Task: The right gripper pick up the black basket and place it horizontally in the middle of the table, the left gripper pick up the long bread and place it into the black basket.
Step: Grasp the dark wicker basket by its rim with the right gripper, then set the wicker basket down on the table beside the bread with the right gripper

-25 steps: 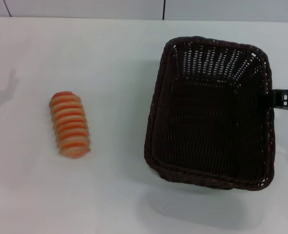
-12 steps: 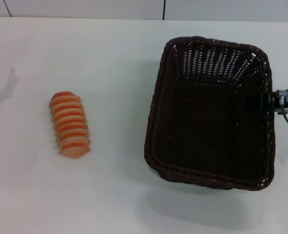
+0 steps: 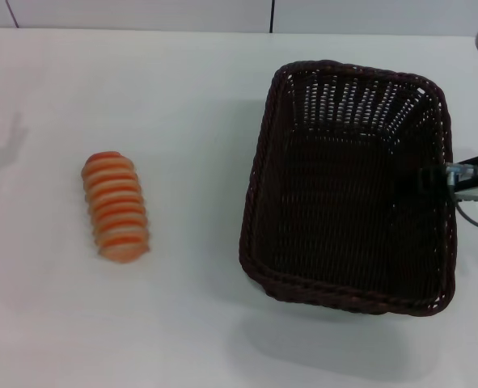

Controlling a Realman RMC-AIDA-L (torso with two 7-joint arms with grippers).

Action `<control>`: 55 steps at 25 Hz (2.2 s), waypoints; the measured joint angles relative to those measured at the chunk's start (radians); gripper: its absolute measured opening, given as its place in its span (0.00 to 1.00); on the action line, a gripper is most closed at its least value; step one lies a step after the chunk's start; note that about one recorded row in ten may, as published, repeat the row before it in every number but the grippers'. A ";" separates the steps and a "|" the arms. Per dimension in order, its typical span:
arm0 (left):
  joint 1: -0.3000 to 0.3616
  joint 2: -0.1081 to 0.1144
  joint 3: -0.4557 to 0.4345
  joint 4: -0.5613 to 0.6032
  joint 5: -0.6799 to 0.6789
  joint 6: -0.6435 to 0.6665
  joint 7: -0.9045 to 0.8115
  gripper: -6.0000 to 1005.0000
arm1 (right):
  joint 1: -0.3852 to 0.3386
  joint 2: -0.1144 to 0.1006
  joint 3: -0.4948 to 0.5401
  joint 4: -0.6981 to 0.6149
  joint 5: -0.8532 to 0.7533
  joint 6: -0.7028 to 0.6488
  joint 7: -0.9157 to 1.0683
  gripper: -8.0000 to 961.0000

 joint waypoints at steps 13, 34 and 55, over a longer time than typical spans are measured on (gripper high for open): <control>0.001 0.000 -0.002 0.000 0.000 0.001 -0.001 0.86 | -0.008 0.000 -0.032 0.022 0.001 -0.052 0.000 0.80; 0.003 -0.005 -0.061 -0.002 0.000 0.002 -0.001 0.86 | -0.018 -0.005 -0.017 0.043 -0.018 -0.201 -0.046 0.20; 0.009 -0.012 -0.197 -0.013 0.007 -0.053 0.091 0.85 | -0.036 -0.004 -0.120 -0.160 -0.125 -0.453 -0.521 0.16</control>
